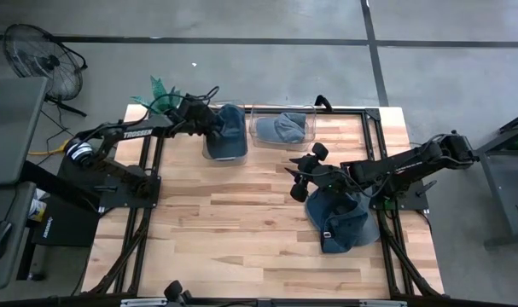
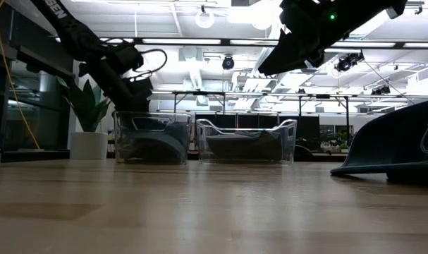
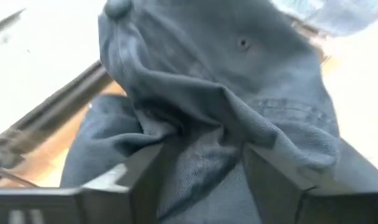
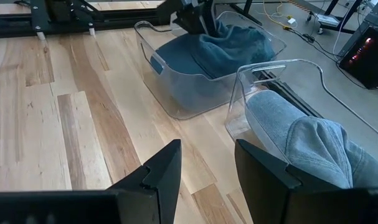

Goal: Pick & Place hat
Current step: Put the top blue cap into the left transparent bin, then put the blue cap into the left transparent bin

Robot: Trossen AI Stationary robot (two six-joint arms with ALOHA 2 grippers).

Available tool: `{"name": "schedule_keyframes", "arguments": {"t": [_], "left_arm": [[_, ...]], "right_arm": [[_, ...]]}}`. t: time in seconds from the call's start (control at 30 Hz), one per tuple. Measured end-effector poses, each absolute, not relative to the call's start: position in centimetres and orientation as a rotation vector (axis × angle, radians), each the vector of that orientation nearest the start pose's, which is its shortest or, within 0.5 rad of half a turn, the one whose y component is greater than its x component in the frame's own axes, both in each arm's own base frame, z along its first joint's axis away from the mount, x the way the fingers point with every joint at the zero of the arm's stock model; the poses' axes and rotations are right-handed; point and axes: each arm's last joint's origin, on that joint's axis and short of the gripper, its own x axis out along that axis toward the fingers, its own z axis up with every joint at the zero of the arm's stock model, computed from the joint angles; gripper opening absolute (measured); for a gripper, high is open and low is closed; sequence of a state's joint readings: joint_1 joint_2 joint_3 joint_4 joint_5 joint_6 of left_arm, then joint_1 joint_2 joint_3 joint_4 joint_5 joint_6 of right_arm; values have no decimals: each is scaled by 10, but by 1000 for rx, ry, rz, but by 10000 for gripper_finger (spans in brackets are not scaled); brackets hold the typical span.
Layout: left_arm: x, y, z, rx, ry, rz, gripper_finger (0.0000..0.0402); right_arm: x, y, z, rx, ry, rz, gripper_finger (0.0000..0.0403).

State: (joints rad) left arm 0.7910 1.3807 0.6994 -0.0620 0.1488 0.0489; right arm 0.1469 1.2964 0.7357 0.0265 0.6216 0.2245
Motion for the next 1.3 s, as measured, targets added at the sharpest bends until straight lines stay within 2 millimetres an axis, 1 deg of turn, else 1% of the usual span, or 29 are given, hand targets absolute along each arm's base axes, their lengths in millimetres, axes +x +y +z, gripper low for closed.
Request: {"name": "schedule_keyframes", "arguments": {"t": [0.1, 0.23, 0.4, 0.73, 0.9, 1.0, 1.17, 1.3], "left_arm": [[190, 186, 200, -279, 651, 598, 253], [184, 180, 216, -253, 597, 606, 279], [177, 173, 230, -236, 563, 611, 284], [174, 170, 232, -265, 560, 609, 285], [175, 166, 237, -305, 513, 510, 285], [174, 161, 242, -314, 487, 438, 285], [178, 148, 249, -330, 446, 302, 285], [187, 131, 253, -318, 436, 192, 285]], "right_arm": [[266, 22, 232, 13, 444, -515, 145], [266, 22, 232, 13, 444, -515, 145], [266, 22, 232, 12, 444, -516, 145], [266, 22, 232, 15, 444, -515, 145], [266, 23, 232, 22, 446, -497, 145], [262, 22, 235, 23, 451, -494, 145], [247, 18, 244, 62, 473, -556, 145], [233, 16, 255, 121, 529, -596, 145]]}}
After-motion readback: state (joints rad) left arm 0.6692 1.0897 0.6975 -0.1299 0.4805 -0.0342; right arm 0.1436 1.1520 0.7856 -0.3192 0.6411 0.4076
